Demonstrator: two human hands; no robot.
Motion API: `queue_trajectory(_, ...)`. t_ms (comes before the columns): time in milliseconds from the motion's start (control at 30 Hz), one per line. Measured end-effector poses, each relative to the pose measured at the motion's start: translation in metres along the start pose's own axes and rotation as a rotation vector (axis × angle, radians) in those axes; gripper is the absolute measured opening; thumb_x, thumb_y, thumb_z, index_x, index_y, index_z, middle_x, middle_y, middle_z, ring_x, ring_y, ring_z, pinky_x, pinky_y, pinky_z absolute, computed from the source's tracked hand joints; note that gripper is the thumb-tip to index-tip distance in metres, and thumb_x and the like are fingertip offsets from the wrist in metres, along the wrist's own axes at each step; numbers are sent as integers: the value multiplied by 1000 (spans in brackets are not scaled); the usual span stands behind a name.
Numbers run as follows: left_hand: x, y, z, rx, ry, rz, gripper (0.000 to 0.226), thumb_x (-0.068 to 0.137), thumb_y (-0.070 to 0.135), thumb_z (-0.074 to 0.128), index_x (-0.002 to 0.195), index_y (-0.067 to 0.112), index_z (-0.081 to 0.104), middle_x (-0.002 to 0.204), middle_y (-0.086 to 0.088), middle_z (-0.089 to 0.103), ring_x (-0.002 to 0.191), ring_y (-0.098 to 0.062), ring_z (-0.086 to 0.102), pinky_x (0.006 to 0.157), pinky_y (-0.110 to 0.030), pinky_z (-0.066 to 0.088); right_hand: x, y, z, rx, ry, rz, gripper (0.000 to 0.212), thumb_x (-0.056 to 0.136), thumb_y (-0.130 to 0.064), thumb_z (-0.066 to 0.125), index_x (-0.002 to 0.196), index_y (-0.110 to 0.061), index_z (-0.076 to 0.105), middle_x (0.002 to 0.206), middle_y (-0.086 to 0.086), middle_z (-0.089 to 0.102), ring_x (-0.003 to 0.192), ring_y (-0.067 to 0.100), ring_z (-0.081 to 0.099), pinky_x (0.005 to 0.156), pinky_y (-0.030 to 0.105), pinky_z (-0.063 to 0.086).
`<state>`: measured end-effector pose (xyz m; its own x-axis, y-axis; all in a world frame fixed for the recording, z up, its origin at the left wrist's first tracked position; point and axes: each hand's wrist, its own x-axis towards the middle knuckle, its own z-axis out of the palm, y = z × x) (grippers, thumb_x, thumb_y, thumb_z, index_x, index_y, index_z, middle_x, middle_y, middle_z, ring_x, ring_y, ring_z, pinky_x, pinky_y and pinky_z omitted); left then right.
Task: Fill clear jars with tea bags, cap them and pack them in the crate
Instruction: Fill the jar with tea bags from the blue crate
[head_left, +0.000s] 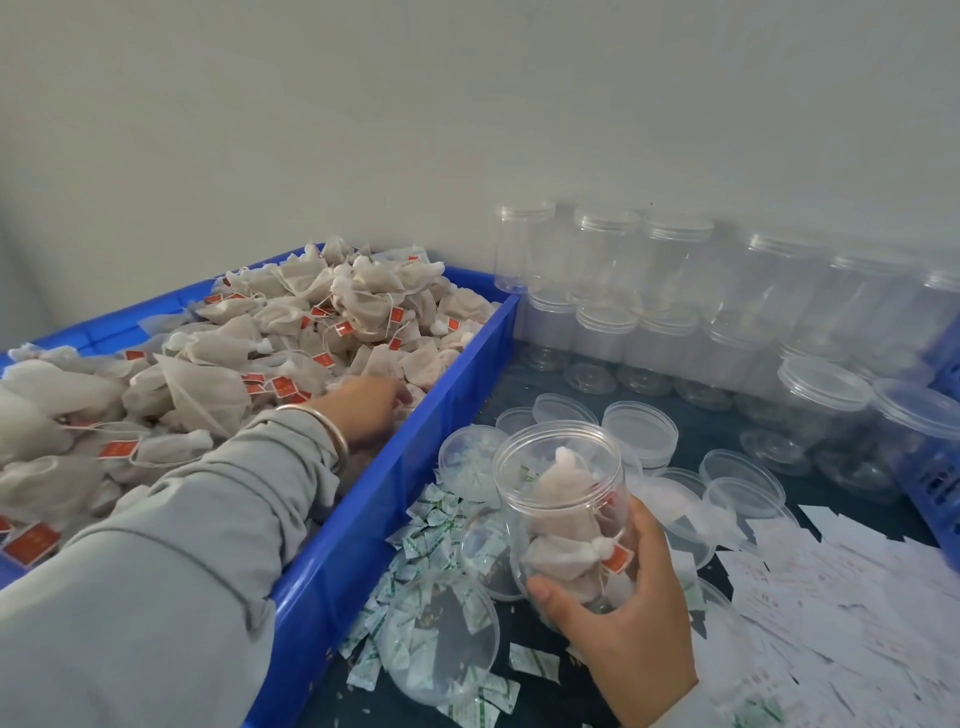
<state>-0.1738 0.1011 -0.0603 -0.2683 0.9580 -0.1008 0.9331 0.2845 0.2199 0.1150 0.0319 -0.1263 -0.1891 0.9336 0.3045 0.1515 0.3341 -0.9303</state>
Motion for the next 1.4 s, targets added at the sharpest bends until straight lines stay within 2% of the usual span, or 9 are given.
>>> queue_trajectory(167, 0, -1, 6, 35, -37, -23, 39, 92, 15, 53, 131, 17, 51, 131, -4, 56, 117, -21, 52, 91, -26, 38, 11, -2, 4, 55, -26, -58, 87, 54, 20, 80, 129, -1, 40, 129, 17, 53, 119, 27, 53, 87, 17, 47)
queue_trajectory(300, -1, -4, 5, 48, -7, -58, 27, 92, 15, 53, 117, 12, 63, 115, -6, 64, 102, -21, 58, 81, -24, 41, 2, 1, 1, 5, -28, -25, 95, 50, -18, 91, 128, -42, 44, 125, -20, 55, 114, -4, 53, 90, 16, 45)
queue_trajectory(467, 1, -6, -7, -56, 118, -96, 18, 91, 23, 57, 87, 9, 69, 78, -1, 63, 63, -8, 50, 52, -18, 34, 1, 5, 2, -9, 3, -33, 95, 49, -26, 93, 121, -59, 41, 120, -36, 51, 111, -12, 51, 87, 16, 43)
queue_trajectory(633, -2, 2, -24, -546, 210, -167, 20, 85, 18, 64, 66, 14, 58, 64, 1, 57, 57, -12, 53, 53, -24, 43, 1, 6, 1, -21, -6, -45, 95, 48, -27, 92, 120, -62, 40, 119, -37, 51, 110, -12, 53, 86, 16, 43)
queue_trajectory(767, -12, 16, -43, -998, 205, -197, 15, 87, 6, 56, 72, 7, 56, 86, -8, 61, 77, -20, 59, 74, -36, 53, 1, 5, 1, -32, -16, -53, 94, 48, -27, 91, 115, -68, 39, 118, -39, 51, 109, -13, 52, 84, 14, 43)
queue_trajectory(900, -28, 30, -57, -1390, 178, -107, 15, 90, 8, 54, 76, 12, 57, 65, 1, 64, 60, -11, 65, 54, -23, 49, 0, 5, 2, -33, -20, -42, 92, 48, -29, 90, 114, -69, 39, 118, -35, 53, 110, -13, 51, 85, 12, 42)
queue_trajectory(1000, -38, 43, -60, -1530, 79, 46, 11, 92, 6, 53, 83, 8, 59, 77, -6, 64, 61, -14, 67, 53, -21, 54, -1, 5, 2, -29, -35, -36, 92, 49, -29, 91, 121, -58, 41, 124, -27, 54, 113, -11, 50, 91, 16, 42)
queue_trajectory(1233, -61, 71, -50, -1325, -325, 352, 33, 81, -13, 54, 64, 12, 65, 64, -3, 65, 57, -11, 64, 59, -20, 56, 0, 5, 2, -22, -30, -21, 91, 48, -31, 89, 124, -54, 43, 122, -33, 53, 113, -9, 52, 90, 16, 43)
queue_trajectory(1400, -67, 79, -42, -1062, -358, 456, 32, 80, -18, 54, 72, 12, 65, 67, -1, 65, 59, -7, 61, 59, -15, 52, 0, 4, 2, -18, -31, -3, 92, 52, -21, 91, 127, -45, 44, 125, -21, 56, 114, -6, 52, 95, 24, 45)
